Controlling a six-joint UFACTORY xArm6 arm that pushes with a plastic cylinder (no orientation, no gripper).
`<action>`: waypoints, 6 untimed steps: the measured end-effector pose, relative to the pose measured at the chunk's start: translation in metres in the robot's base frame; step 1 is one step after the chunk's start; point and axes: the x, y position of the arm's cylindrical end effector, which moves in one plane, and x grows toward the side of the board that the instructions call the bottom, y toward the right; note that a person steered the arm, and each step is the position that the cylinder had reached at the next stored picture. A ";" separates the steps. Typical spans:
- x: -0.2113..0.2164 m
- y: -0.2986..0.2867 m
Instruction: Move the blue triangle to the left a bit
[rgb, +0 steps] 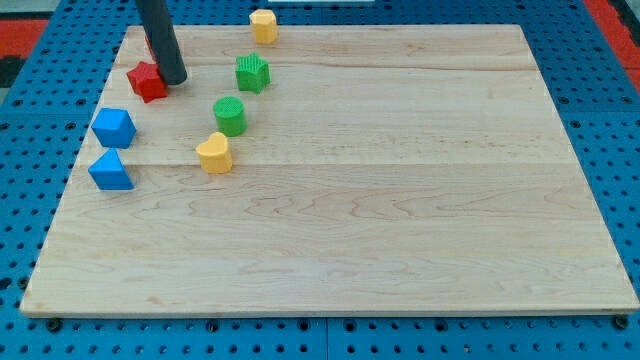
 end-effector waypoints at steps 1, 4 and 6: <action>0.000 -0.003; 0.047 0.031; 0.121 0.026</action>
